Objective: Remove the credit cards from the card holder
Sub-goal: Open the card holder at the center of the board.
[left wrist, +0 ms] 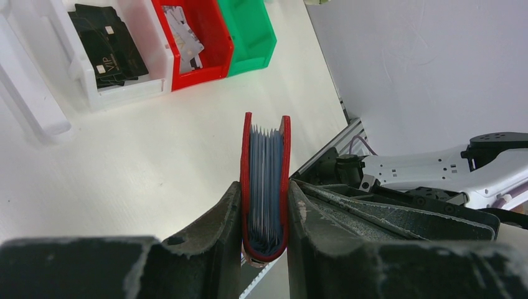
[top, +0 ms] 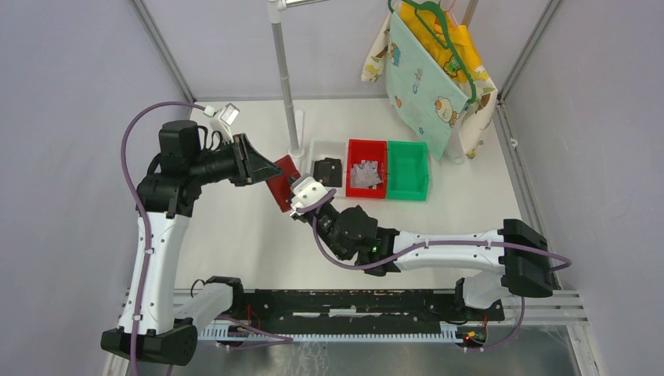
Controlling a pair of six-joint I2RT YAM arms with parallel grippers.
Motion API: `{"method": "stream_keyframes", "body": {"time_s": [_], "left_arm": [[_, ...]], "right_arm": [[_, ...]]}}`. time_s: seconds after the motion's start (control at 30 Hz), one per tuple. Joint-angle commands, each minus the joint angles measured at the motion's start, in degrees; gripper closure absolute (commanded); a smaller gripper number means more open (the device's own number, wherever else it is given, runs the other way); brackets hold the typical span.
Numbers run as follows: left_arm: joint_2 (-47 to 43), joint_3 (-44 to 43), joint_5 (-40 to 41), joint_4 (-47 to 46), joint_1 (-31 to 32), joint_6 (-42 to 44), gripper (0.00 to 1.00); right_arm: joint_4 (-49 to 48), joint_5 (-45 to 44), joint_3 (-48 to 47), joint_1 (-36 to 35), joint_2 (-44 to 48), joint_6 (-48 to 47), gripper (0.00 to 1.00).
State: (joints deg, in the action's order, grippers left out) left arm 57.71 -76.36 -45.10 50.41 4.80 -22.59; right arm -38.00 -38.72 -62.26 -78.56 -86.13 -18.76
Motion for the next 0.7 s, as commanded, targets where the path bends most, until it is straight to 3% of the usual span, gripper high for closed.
{"method": "stream_keyframes", "body": {"time_s": [0.0, 0.33, 0.67], "left_arm": [[-0.37, -3.32, -4.76, 0.03, 0.21, 1.87, 0.98], [-0.57, -3.0, -4.54, 0.17, 0.21, 2.37, 0.98], [-1.16, -3.36, -5.16, 0.83, 0.22, 3.24, 0.98]], "right_arm": [[-5.29, -3.58, -2.35, 0.39, -0.27, -2.75, 1.0], [-11.88, -9.26, 2.46, 0.5, 2.05, -4.07, 1.0], [-11.1, -7.71, 6.77, 3.07, 6.05, 2.79, 1.0]]}}
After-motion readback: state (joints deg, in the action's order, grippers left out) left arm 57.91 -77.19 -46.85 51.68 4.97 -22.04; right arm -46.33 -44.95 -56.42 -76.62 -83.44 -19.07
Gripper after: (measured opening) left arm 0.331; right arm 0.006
